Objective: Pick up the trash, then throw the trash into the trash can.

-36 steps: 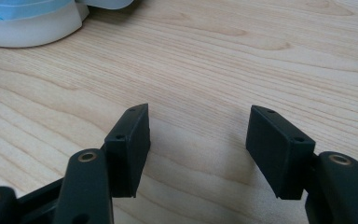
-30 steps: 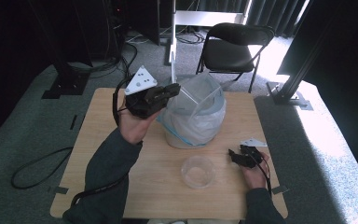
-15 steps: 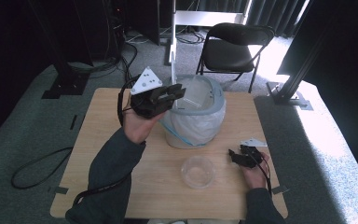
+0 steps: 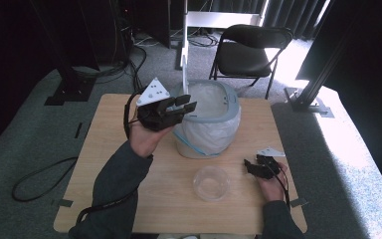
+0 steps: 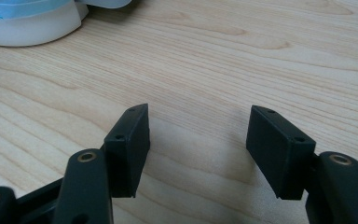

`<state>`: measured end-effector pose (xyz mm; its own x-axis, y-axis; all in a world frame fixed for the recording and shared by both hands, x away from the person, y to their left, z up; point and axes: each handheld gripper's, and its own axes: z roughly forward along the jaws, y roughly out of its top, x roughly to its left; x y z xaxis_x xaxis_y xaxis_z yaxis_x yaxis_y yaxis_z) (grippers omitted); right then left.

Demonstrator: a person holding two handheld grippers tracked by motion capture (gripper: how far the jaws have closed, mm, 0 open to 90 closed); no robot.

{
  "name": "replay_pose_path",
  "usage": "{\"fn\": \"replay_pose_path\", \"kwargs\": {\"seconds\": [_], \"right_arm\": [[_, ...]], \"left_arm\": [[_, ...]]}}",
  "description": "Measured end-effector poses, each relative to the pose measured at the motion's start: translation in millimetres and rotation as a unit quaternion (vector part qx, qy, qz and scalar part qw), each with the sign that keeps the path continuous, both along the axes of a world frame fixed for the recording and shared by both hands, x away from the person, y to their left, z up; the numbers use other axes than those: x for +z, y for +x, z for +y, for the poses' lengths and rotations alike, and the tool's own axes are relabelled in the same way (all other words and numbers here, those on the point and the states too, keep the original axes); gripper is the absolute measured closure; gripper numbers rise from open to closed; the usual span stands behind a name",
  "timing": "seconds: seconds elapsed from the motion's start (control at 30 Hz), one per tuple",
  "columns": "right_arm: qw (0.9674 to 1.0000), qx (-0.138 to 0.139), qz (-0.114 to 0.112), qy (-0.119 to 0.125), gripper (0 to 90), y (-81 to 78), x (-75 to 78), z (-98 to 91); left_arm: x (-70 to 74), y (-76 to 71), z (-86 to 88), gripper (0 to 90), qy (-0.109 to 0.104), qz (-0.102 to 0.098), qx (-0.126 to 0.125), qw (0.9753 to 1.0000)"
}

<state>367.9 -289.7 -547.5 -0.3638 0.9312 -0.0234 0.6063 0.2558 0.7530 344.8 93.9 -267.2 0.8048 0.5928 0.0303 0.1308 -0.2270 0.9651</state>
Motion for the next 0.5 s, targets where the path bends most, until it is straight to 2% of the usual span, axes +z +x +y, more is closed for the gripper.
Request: {"fn": "replay_pose_path", "kwargs": {"seconds": [0.1, 0.13, 0.4, 0.5], "right_arm": [[1.0000, 0.000, 0.000, 0.000, 38.6, 0.0, 0.0, 0.0], [1.0000, 0.000, 0.000, 0.000, 38.6, 0.0, 0.0, 0.0], [1.0000, 0.000, 0.000, 0.000, 38.6, -1.2, 0.0, -0.4], [1.0000, 0.000, 0.001, 0.001, 38.6, -1.2, 0.0, -0.4]], "left_arm": [[-2.8, 0.3, 0.5, 65.5, 0.000, 0.002, 0.000, 1.0000], [-12.8, 2.6, 3.3, 64.6, -0.003, 0.011, -0.001, 0.9999], [-32.6, 5.4, 8.1, 62.8, -0.002, 0.029, 0.001, 0.9996], [-40.0, 4.3, 9.3, 61.2, 0.001, 0.032, -0.007, 0.9995]]}}
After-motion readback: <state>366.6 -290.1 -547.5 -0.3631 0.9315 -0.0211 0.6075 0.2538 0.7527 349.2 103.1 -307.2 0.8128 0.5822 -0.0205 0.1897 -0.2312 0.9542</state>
